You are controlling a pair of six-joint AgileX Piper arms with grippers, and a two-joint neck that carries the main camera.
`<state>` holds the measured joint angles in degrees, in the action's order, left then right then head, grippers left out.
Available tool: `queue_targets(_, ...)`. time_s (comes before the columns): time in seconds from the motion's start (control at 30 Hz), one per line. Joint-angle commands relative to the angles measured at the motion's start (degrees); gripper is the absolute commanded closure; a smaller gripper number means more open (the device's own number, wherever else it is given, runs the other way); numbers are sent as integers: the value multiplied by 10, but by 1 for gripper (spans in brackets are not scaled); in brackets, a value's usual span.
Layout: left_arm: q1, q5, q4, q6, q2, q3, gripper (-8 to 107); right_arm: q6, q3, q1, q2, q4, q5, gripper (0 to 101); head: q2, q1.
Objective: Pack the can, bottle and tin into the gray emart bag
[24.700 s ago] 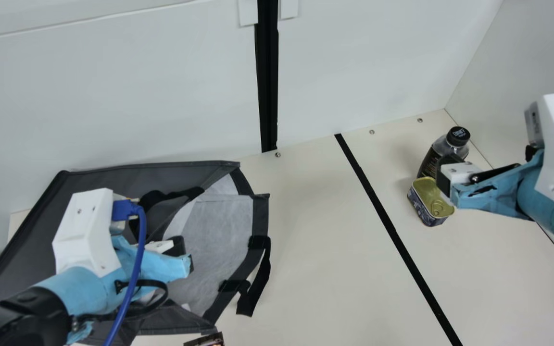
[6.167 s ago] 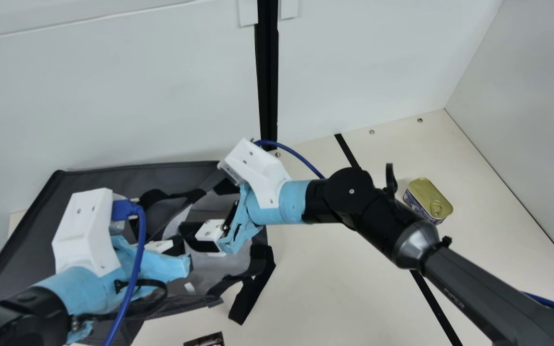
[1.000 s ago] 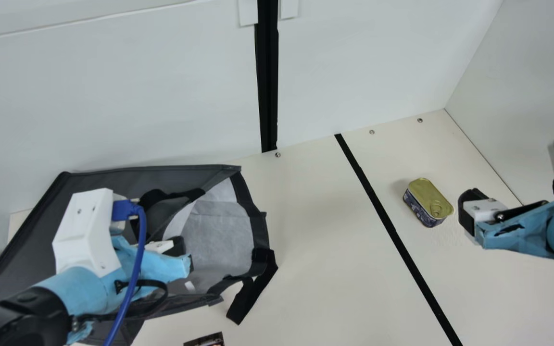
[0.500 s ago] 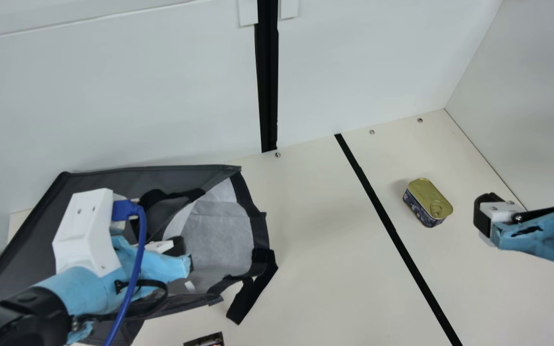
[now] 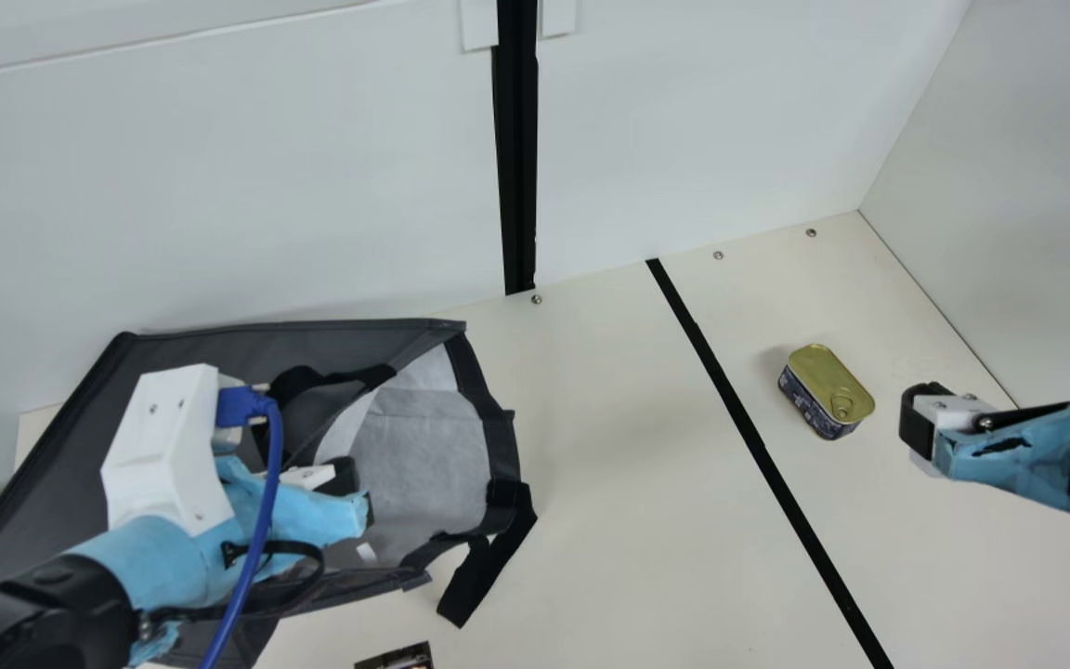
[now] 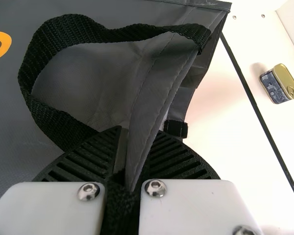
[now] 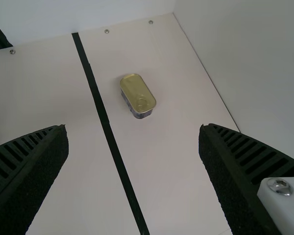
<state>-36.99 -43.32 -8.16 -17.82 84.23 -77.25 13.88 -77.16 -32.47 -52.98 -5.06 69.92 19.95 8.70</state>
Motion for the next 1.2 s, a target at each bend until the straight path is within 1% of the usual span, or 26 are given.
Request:
queue_targets(0.0, 0, 0, 0, 0, 0, 0, 89, 0, 0, 0, -1, -2, 0, 10, 0, 13)
queue_targets(0.27, 0, 0, 0, 0, 0, 0, 89, 6, -5, -2, -7, -2, 0, 10, 0, 13)
queue_targets(0.6, 0, 0, 0, 0, 0, 0, 89, 28, -22, -11, -24, 7, 0, 10, 0, 13)
queue_targets(1.17, 0, 0, 0, 0, 0, 0, 89, 53, 5, 4, -61, 16, -49, 10, 0, 13)
